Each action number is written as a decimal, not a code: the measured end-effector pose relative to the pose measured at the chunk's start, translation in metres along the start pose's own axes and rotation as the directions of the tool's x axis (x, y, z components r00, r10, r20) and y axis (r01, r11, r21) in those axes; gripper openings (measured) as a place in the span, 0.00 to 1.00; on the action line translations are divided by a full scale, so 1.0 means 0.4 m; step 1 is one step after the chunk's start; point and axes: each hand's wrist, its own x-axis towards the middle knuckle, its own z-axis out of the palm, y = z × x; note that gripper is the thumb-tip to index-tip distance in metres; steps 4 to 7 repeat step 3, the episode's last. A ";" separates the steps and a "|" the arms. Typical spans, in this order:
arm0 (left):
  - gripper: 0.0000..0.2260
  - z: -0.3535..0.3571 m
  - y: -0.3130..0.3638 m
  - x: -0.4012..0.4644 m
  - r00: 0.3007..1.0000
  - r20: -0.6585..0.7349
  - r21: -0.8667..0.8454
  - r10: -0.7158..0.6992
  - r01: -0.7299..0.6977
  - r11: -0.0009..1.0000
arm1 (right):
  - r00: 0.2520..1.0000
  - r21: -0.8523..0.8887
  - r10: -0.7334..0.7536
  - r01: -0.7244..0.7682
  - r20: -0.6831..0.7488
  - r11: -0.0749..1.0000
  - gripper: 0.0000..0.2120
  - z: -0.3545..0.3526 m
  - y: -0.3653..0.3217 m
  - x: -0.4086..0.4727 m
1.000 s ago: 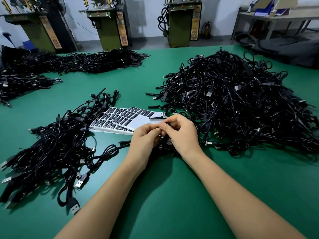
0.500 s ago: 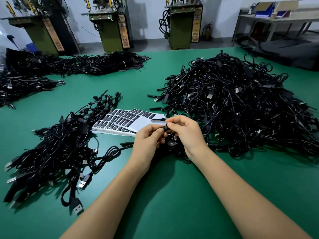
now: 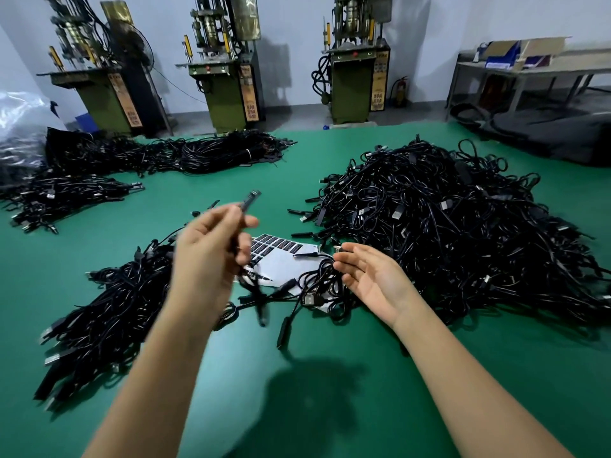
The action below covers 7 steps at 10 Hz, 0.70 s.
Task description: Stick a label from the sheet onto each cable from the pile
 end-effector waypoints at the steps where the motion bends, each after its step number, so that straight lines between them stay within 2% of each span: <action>1: 0.03 -0.081 0.098 0.051 0.984 -0.118 0.141 0.133 -0.116 0.983 | 1.000 -0.005 -0.002 0.002 0.007 1.000 0.09 -0.004 0.000 -0.001; 2: 0.04 -0.142 0.130 0.089 0.951 -0.248 0.363 0.185 -0.086 0.928 | 1.000 -0.003 -0.001 0.002 0.009 1.000 0.09 -0.004 0.000 -0.001; 3: 0.12 -0.235 0.105 0.116 0.888 -0.401 0.814 0.225 0.233 0.532 | 1.000 0.012 0.006 -0.006 0.000 1.000 0.08 -0.004 0.005 0.005; 7: 0.12 -0.235 0.105 0.116 0.888 -0.401 0.814 0.225 0.233 0.532 | 1.000 0.012 0.006 -0.006 0.000 1.000 0.08 -0.004 0.005 0.005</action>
